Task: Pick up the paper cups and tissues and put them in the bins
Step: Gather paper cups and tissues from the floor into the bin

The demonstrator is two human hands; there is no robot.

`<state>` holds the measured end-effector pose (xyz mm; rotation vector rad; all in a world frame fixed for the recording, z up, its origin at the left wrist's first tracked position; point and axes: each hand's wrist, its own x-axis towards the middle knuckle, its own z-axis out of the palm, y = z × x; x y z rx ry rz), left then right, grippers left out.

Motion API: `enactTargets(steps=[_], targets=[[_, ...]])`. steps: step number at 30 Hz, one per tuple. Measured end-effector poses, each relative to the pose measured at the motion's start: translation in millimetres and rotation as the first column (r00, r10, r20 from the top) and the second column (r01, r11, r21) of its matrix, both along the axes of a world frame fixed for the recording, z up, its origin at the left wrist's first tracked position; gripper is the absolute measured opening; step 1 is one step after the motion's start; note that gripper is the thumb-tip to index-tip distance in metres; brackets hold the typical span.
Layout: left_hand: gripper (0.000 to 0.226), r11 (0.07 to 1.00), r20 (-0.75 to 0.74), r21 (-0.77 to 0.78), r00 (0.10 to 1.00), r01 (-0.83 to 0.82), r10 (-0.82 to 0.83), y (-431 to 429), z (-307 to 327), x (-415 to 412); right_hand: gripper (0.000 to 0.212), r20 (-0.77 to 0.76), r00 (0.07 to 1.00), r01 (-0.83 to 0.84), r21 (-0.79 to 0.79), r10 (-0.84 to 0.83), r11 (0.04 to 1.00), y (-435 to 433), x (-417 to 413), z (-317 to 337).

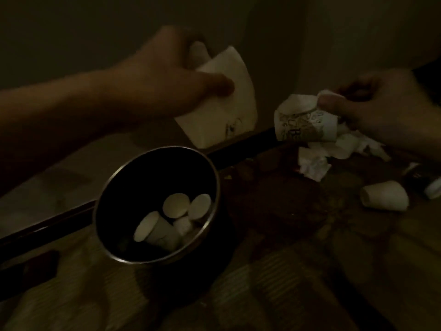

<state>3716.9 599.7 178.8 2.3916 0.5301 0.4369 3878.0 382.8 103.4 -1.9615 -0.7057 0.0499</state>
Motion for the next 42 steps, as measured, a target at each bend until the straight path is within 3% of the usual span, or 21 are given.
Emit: enactTargets(steps=[3, 6, 11, 15, 19, 25, 27, 29, 31, 34, 37, 40, 42], targets=[[0.023, 0.993, 0.063, 0.014, 0.992, -0.113, 0.112, 43.4, 18.1, -47.0, 0.005, 0.010, 0.980, -0.198, 0.025, 0.198, 0.980, 40.9, -40.4, 34.0], [0.022, 0.988, -0.057, 0.052, 0.987, -0.145, 0.148, 79.0, 25.4, -77.1, 0.011, 0.035, 0.922, -0.377, -0.157, 0.386, 0.913, 81.5, -76.4, 49.5], [0.032, 0.995, -0.358, 0.044, 0.929, -0.084, 0.095, 116.6, 11.8, -95.3, 0.011, -0.082, 0.755, -0.576, -0.557, 0.650, 0.598, 143.3, -132.6, 26.9], [0.040, 0.996, -0.454, -0.052, 0.890, -0.069, 0.038, 131.6, -4.6, -97.3, 0.013, -0.193, 0.668, -0.618, -0.681, 0.719, 0.392, 171.5, -169.1, -8.1], [0.032, 0.998, -0.465, -0.054, 0.885, -0.017, -0.010, 138.8, -21.2, -99.8, 0.020, -0.317, 0.644, -0.690, -0.633, 0.696, 0.351, 173.5, -183.8, -44.1], [0.034, 0.989, -0.515, -0.148, 0.854, -0.005, -0.072, 145.1, -41.1, -104.1, 0.030, -0.451, 0.674, -0.731, -0.524, 0.585, 0.438, 171.4, -168.6, -60.9], [0.031, 0.981, -0.519, -0.190, 0.852, -0.028, -0.076, 148.2, -47.4, -105.9, 0.056, -0.492, 0.693, -0.719, -0.430, 0.526, 0.545, 167.2, -157.9, -56.0], [0.029, 0.967, -0.499, -0.248, 0.863, -0.052, -0.082, 152.2, -52.0, -107.5, 0.097, -0.577, 0.705, -0.655, -0.305, 0.412, 0.691, 167.2, -149.4, -48.6], [0.030, 0.928, -0.456, -0.368, 0.880, -0.053, -0.131, 153.2, -54.5, -107.4, 0.116, -0.670, 0.656, -0.583, -0.157, 0.348, 0.797, 173.5, -141.9, -39.8], [0.036, 0.857, -0.385, -0.514, 0.903, -0.039, -0.190, 145.2, -59.4, -103.2, 0.103, -0.721, 0.585, -0.535, 0.001, 0.371, 0.845, 186.4, -134.0, -27.5], [0.028, 0.838, -0.345, -0.544, 0.921, -0.036, -0.184, 135.6, -69.1, -98.2, 0.071, -0.683, 0.628, -0.546, -0.045, 0.374, 0.836, 194.2, -132.8, -27.5], [0.027, 0.945, -0.424, -0.328, 0.891, 0.018, -0.164, 132.7, -77.8, -98.7, 0.051, -0.560, 0.741, -0.551, -0.189, 0.372, 0.813, 198.1, -131.5, -30.2], [0.032, 0.989, -0.478, -0.128, 0.869, 0.071, -0.124, 133.4, -83.5, -98.7, 0.047, -0.381, 0.819, -0.556, -0.342, 0.429, 0.758, 200.6, -132.2, -31.5]])
